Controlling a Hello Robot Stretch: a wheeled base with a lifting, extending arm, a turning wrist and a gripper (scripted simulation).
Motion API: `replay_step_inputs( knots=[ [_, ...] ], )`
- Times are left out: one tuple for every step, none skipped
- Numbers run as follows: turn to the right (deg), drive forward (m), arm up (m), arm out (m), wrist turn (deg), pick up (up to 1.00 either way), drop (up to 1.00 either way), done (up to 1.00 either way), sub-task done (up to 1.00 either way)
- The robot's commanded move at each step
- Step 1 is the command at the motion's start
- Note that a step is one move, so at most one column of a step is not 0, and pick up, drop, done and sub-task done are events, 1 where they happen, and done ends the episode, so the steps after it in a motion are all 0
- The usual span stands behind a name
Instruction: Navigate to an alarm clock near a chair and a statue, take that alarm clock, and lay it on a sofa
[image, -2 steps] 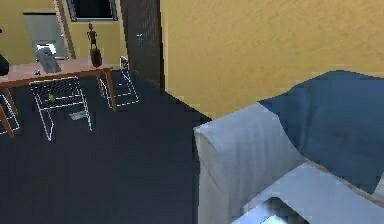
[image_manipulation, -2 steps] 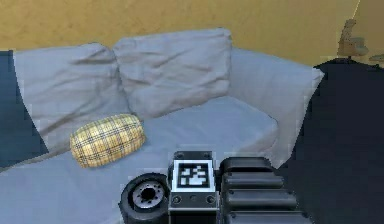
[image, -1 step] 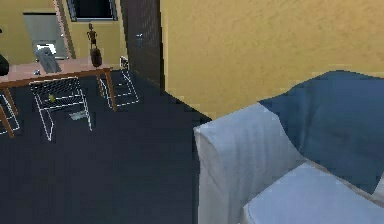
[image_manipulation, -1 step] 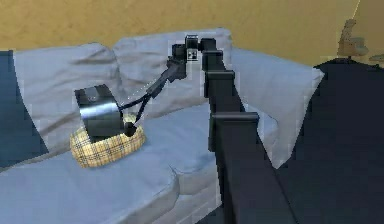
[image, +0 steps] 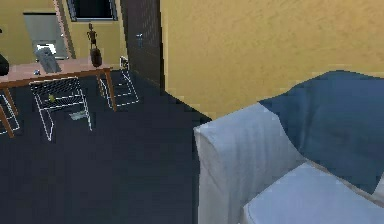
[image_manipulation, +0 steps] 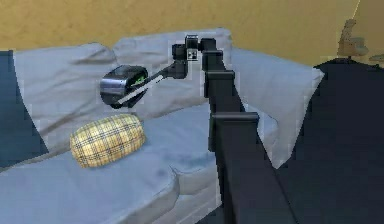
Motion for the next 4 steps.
replay_step_inputs(
  knots=[
    [0.0, 0.00, 0.00, 0.00, 15.0, 0.00, 0.00, 0.00, 0.00],
    [0.0, 0.00, -0.24, 0.00, 0.0, 0.00, 0.00, 0.00, 0.00],
    [0.0, 0.00, -0.32, 0.00, 0.0, 0.00, 0.00, 0.00, 0.00],
    [0.0, 0.00, 0.00, 0.00, 0.0, 0.00, 1.00, 0.00, 0.00]
  ],
)
